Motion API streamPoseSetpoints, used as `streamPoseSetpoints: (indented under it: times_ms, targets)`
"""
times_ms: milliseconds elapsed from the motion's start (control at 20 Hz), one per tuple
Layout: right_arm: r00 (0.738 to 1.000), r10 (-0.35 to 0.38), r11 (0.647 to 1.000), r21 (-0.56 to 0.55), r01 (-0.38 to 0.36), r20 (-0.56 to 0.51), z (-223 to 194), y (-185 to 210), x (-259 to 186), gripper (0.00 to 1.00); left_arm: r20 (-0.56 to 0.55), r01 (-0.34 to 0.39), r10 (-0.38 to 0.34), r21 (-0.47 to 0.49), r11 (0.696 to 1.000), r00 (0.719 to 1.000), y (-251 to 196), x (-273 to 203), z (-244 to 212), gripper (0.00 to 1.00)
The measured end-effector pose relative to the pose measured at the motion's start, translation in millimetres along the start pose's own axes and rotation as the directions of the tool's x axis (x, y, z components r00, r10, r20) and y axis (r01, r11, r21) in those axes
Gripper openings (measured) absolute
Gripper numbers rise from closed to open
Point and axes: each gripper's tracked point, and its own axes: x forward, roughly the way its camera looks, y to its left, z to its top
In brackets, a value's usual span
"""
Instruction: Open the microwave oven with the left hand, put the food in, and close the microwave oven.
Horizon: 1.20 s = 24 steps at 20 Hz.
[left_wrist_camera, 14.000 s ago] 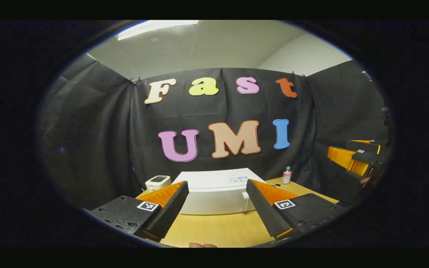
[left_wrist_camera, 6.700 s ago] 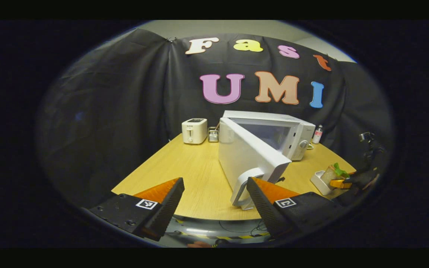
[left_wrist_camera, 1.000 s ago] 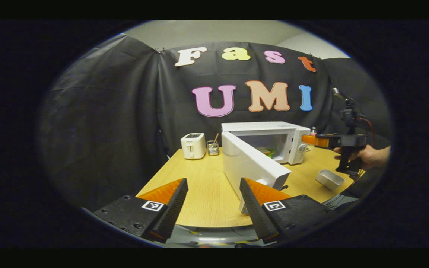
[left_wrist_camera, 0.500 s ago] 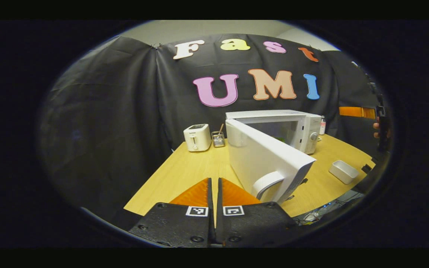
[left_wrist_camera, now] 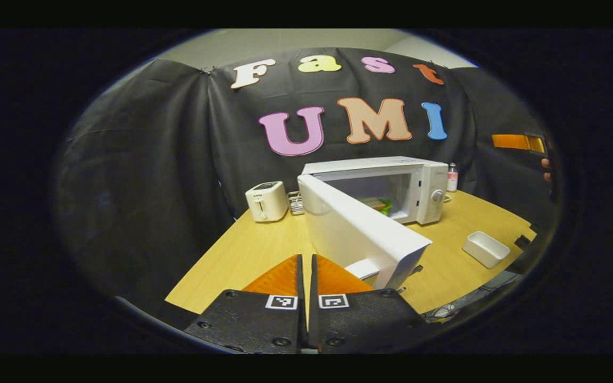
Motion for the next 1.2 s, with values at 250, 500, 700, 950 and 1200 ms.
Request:
streamPoseSetpoints:
  times_ms: [250,500,700,950,1200]
  targets:
    - [1.0,-0.023,1.0,0.022,0.023,0.009,5.6,-27.2,-9.1,0.94,-0.006,0.056,-0.056,0.027,0.998,0.998,-40.4,11.6,5.7,0.02]
    - [0.998,-0.055,0.998,0.025,0.055,0.018,10.1,-56.7,-20.4,0.94,0.003,0.121,-0.121,0.051,0.991,0.993,-83.3,31.4,19.6,0.02]
    - [0.995,-0.099,0.995,0.031,0.099,0.027,15.5,-85.0,-31.2,0.94,0.009,0.169,-0.17,0.065,0.983,0.985,-115.5,49.1,30.8,0.02]
    - [0.991,-0.125,0.992,0.039,0.124,0.036,19.8,-103.4,-43.0,0.94,-0.001,0.208,-0.209,0.063,0.976,0.978,-145.4,69.3,38.2,0.02]
    - [0.99,-0.14,0.99,0.0,0.14,0.032,16.9,-121.0,-51.0,0.94,-0.009,0.208,-0.208,0.04,0.977,0.978,-164.8,92.2,46.2,0.02]
